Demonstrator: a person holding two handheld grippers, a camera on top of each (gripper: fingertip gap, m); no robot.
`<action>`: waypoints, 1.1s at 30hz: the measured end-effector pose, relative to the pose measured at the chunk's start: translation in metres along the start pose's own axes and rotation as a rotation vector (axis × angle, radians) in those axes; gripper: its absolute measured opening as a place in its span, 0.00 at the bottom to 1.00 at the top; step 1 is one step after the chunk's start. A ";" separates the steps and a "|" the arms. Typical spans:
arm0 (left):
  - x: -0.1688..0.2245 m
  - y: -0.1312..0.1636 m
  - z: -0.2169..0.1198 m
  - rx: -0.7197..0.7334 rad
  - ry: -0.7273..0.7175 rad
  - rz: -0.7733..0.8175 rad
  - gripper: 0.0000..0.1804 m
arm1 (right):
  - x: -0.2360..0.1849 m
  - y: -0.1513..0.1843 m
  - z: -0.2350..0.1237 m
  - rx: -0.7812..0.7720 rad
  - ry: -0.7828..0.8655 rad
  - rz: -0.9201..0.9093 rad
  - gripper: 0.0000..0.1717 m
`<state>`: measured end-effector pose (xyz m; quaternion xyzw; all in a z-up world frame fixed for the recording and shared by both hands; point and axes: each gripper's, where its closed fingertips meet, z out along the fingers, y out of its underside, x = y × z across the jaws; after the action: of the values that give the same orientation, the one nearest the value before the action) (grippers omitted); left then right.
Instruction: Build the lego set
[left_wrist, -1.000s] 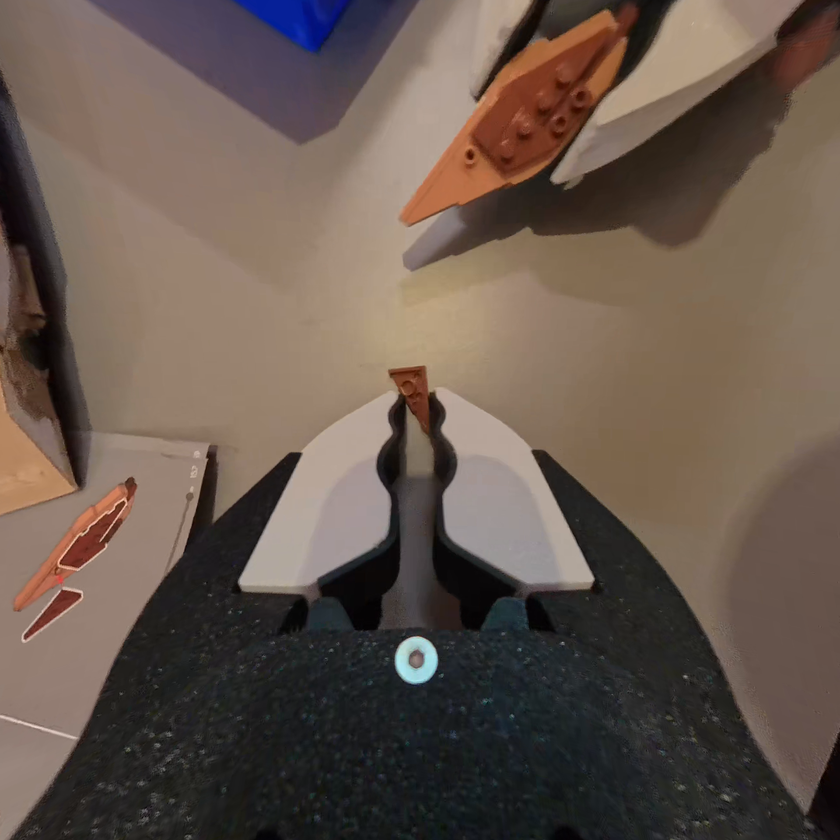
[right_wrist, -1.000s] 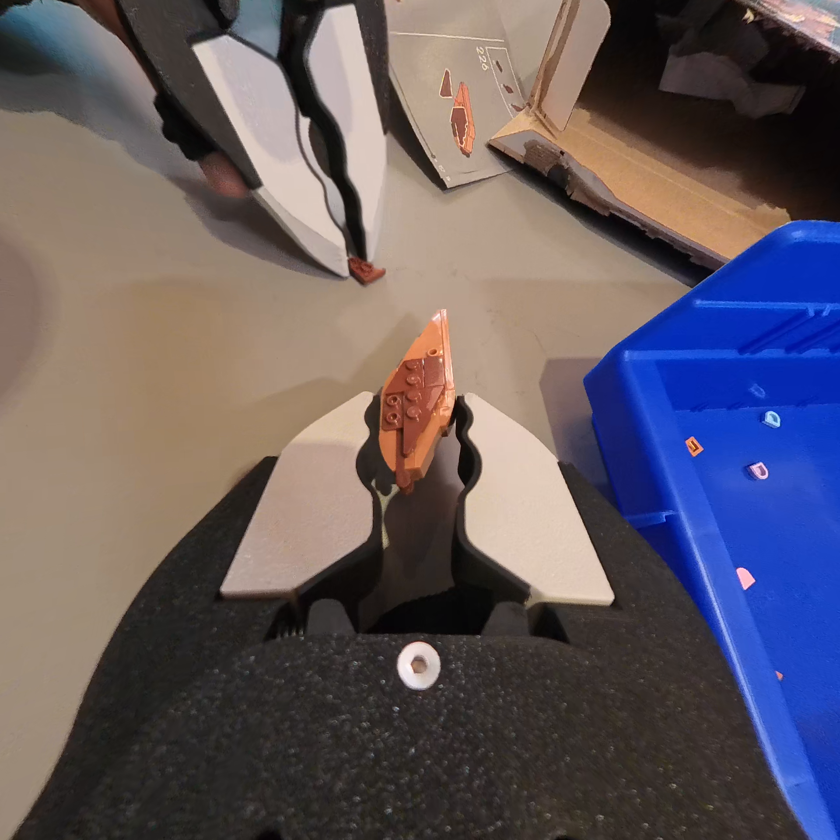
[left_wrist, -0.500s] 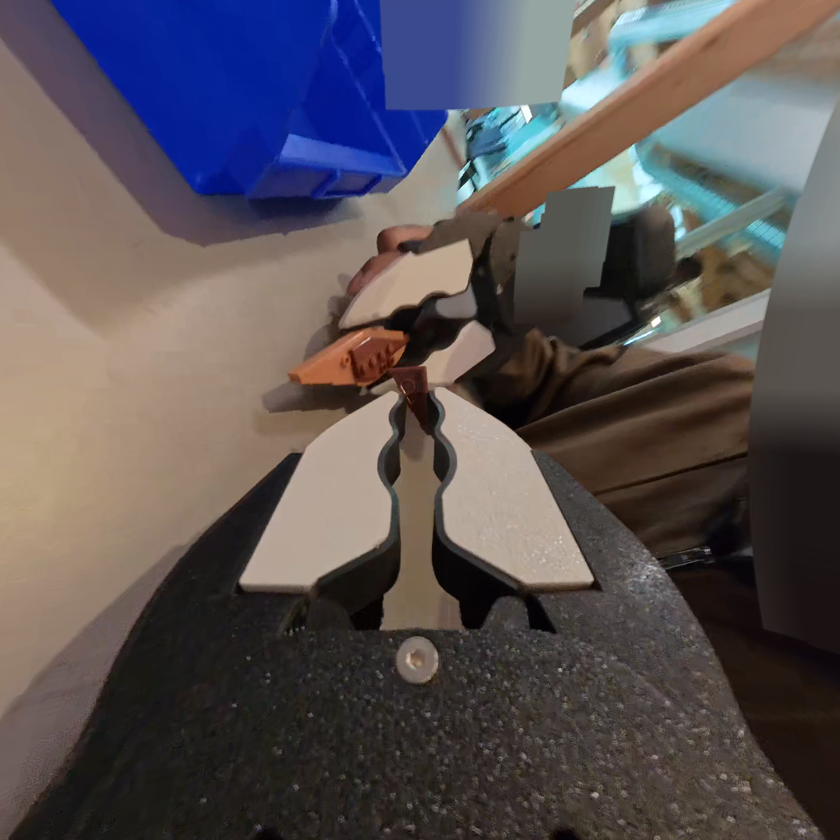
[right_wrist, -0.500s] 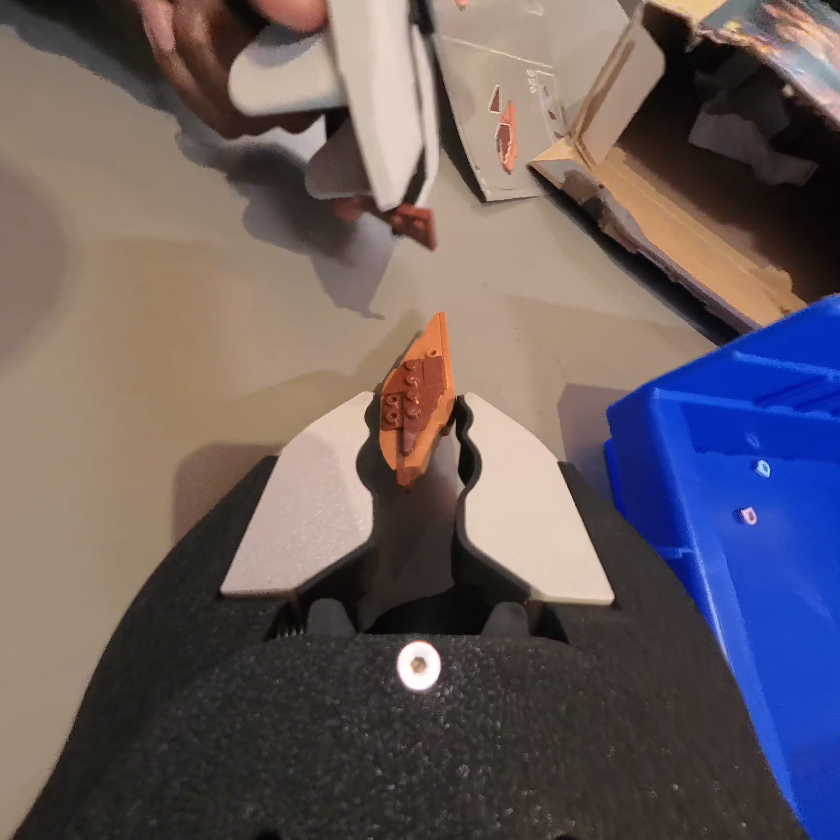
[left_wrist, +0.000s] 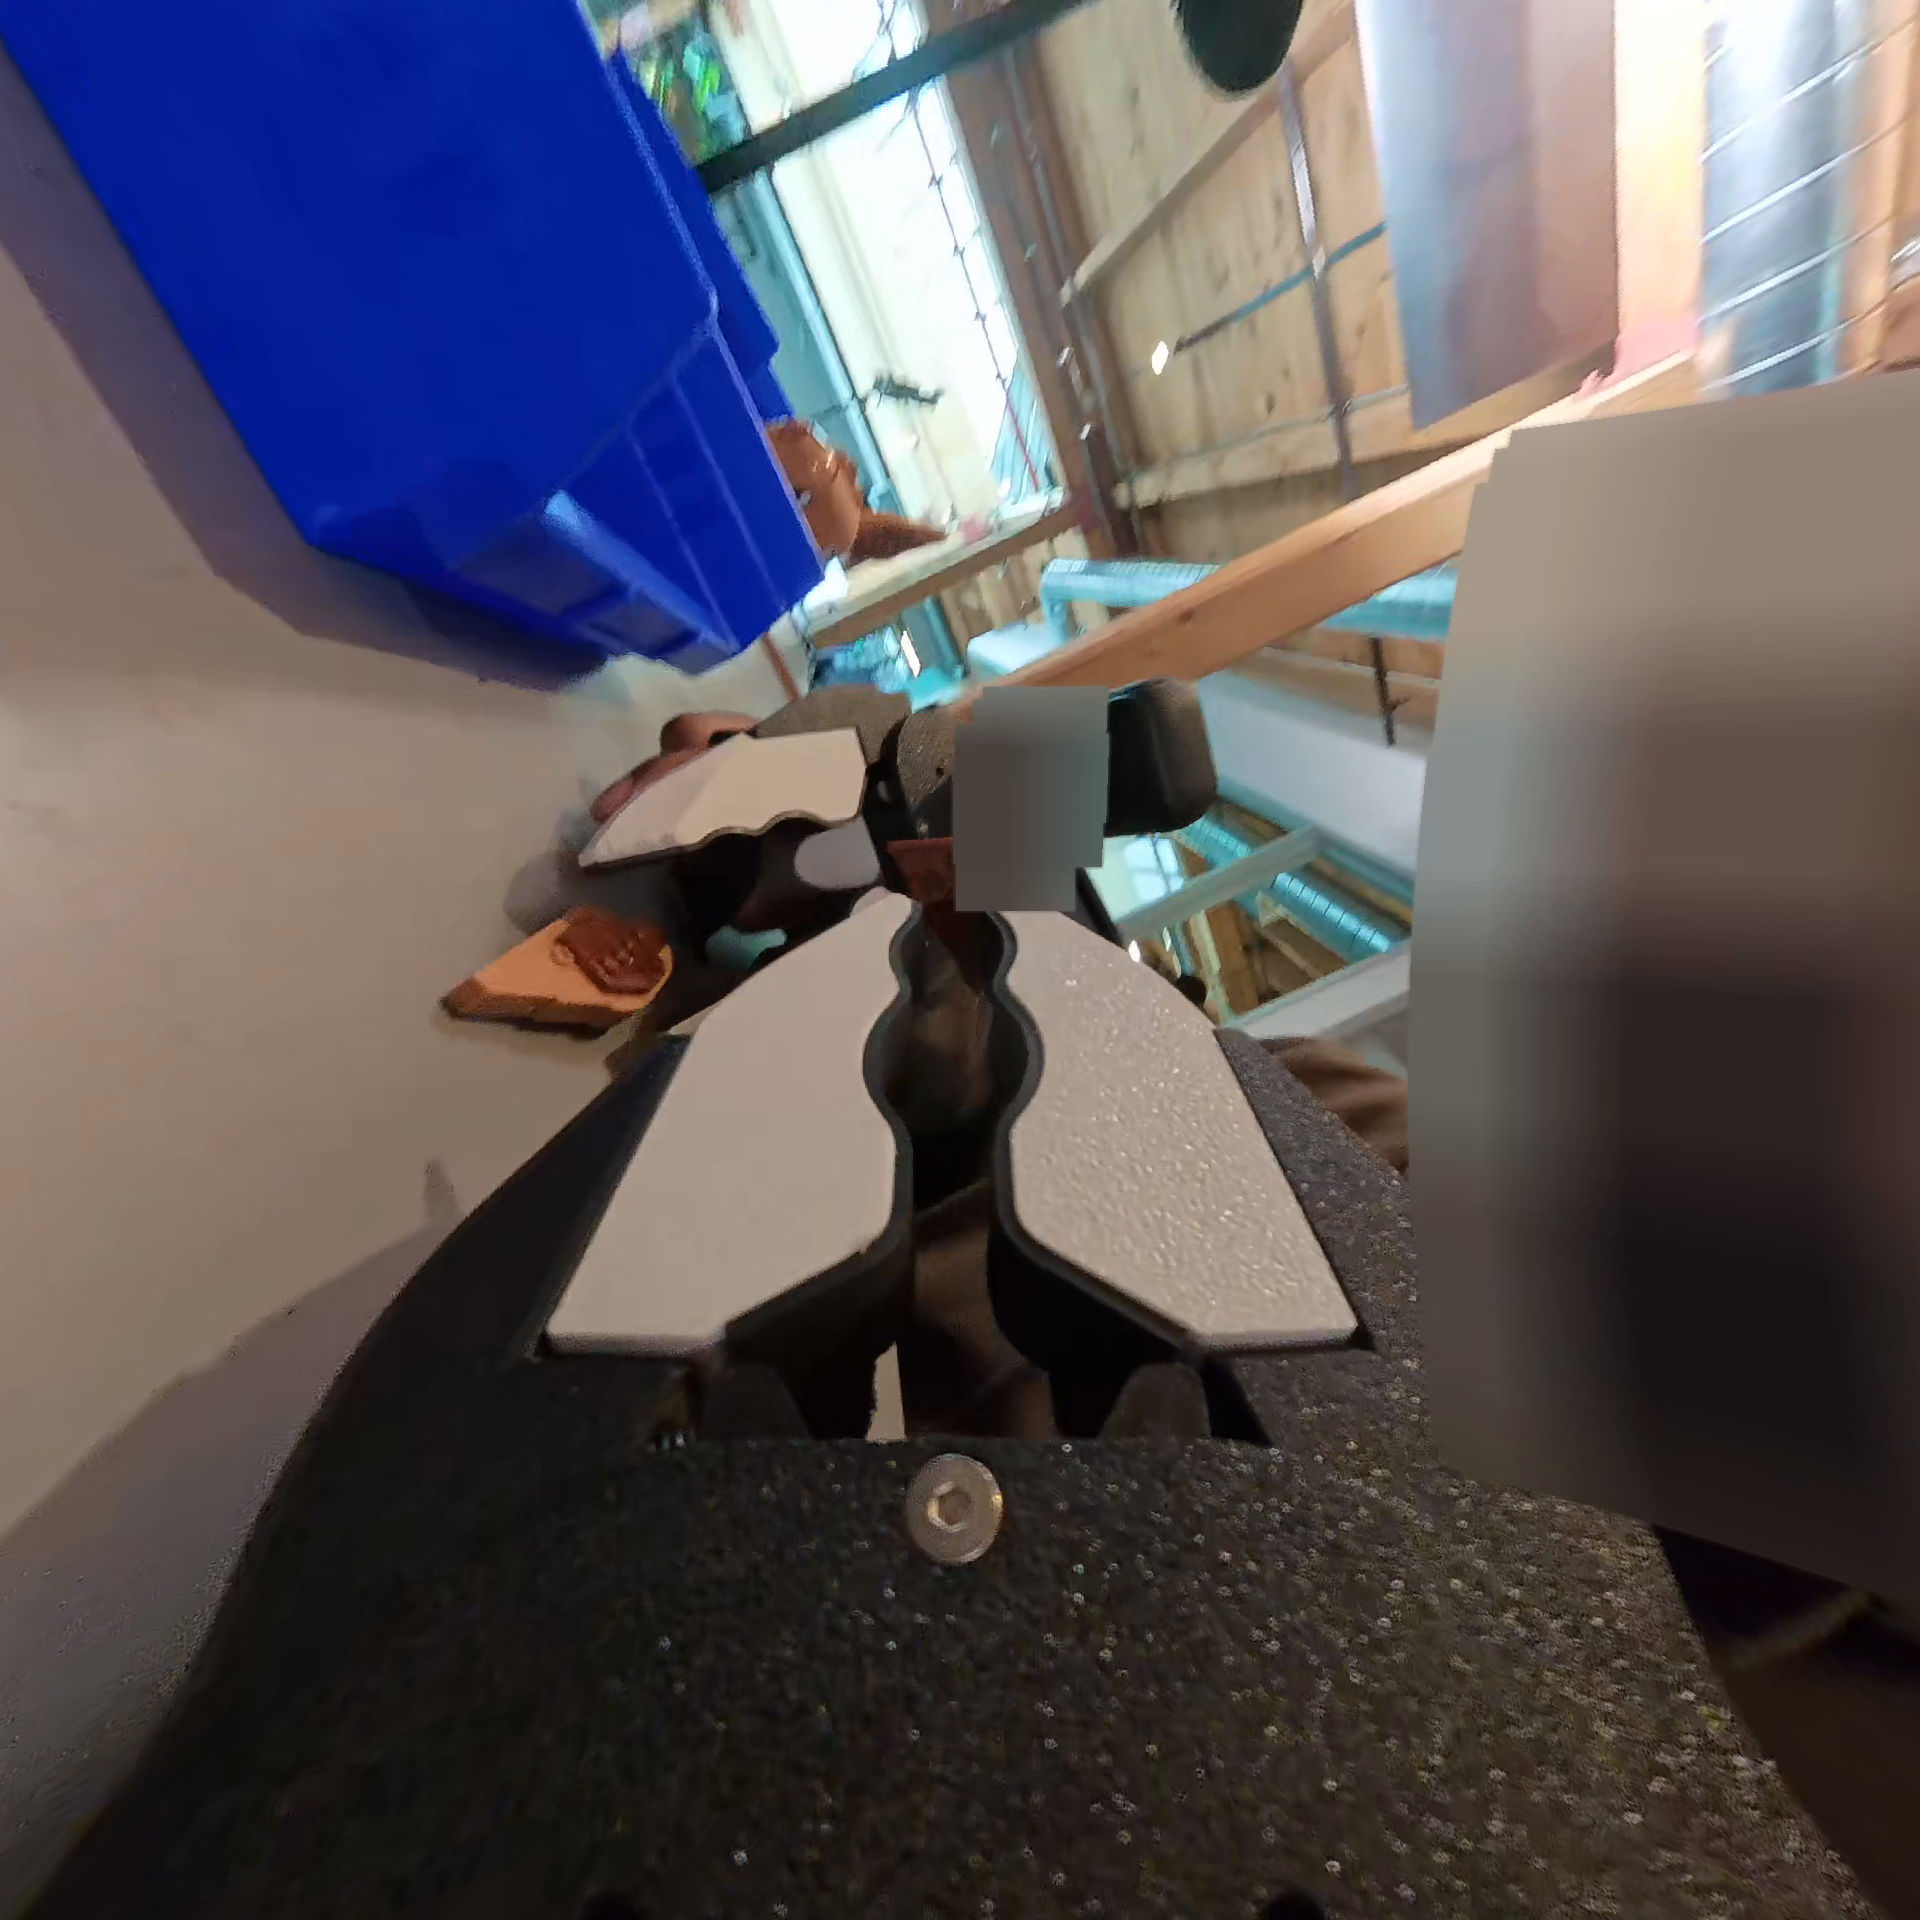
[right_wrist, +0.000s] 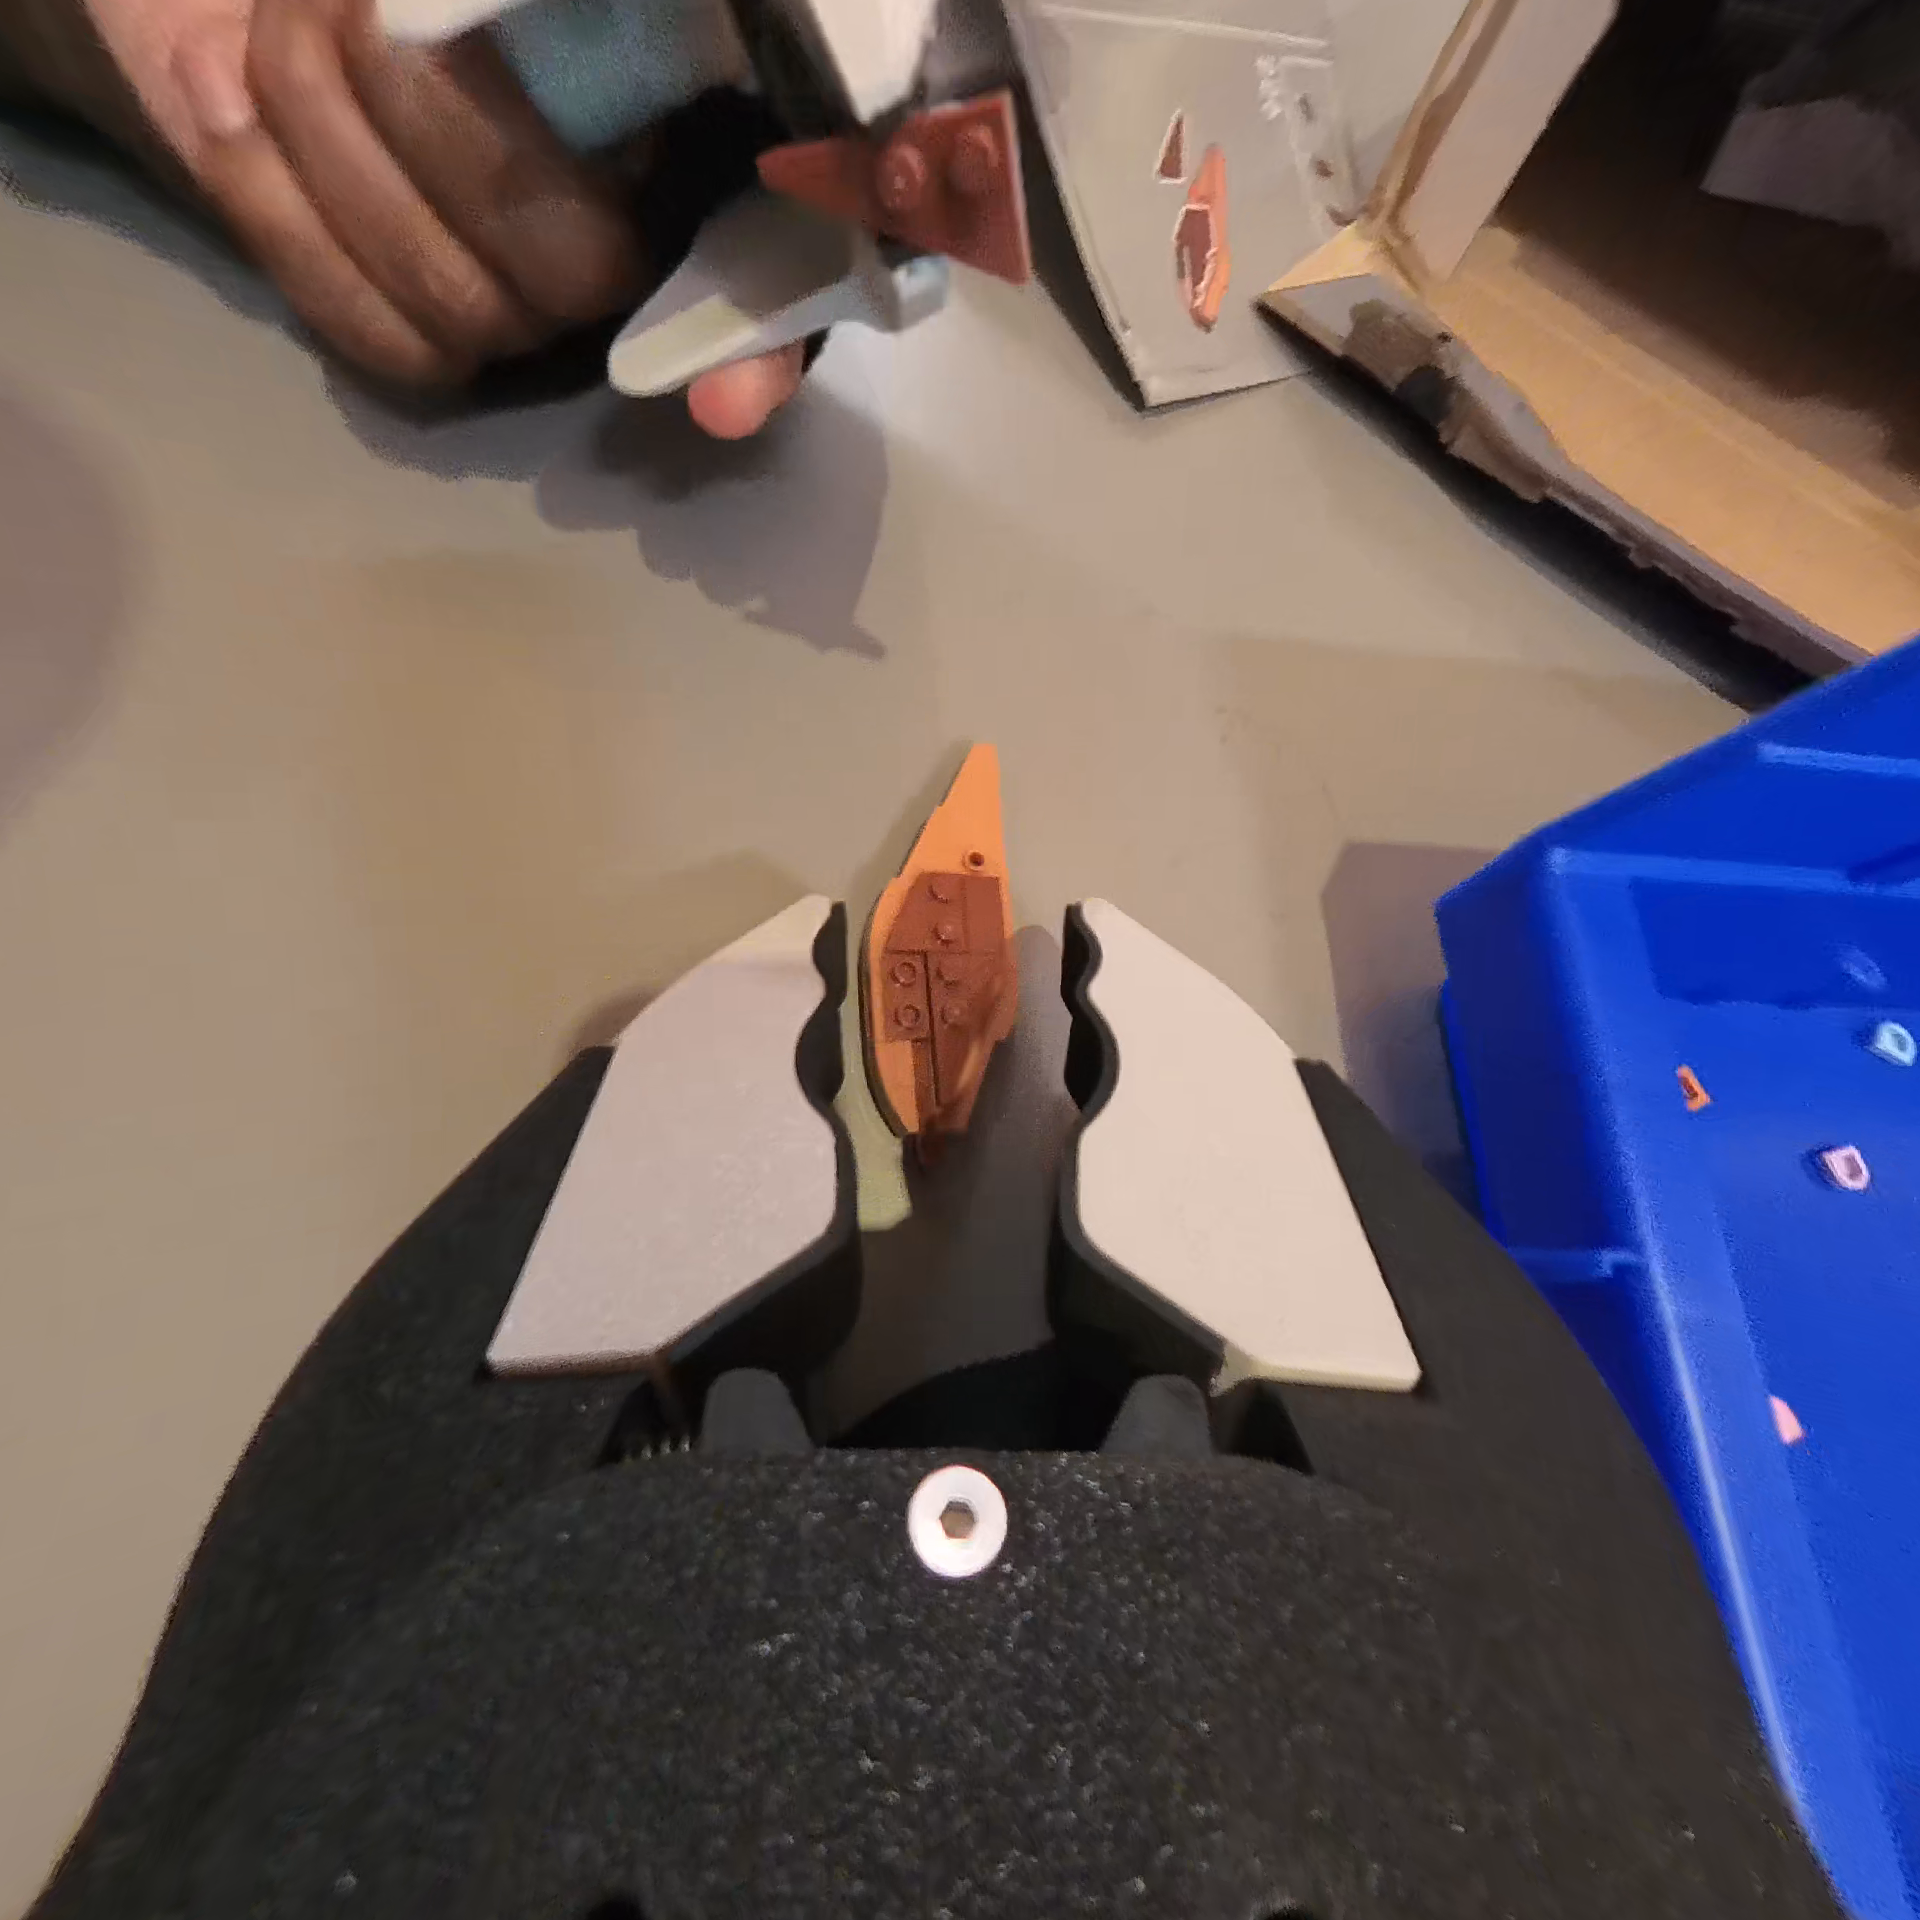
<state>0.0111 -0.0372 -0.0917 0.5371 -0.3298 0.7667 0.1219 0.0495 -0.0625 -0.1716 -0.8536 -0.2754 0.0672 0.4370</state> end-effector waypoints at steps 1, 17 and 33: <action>0.003 -0.004 0.000 0.050 0.020 0.006 0.05 | 0.003 -0.004 -0.002 0.024 0.013 0.026 0.23; 0.010 -0.003 0.007 0.371 0.133 -0.095 0.05 | -0.008 -0.094 -0.015 0.404 0.082 0.019 0.23; 0.011 0.000 0.006 0.345 0.169 -0.152 0.05 | -0.015 -0.096 -0.014 0.444 0.073 -0.047 0.23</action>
<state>0.0113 -0.0426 -0.0800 0.5072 -0.1407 0.8427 0.1127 0.0020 -0.0353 -0.0895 -0.7316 -0.2577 0.0851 0.6254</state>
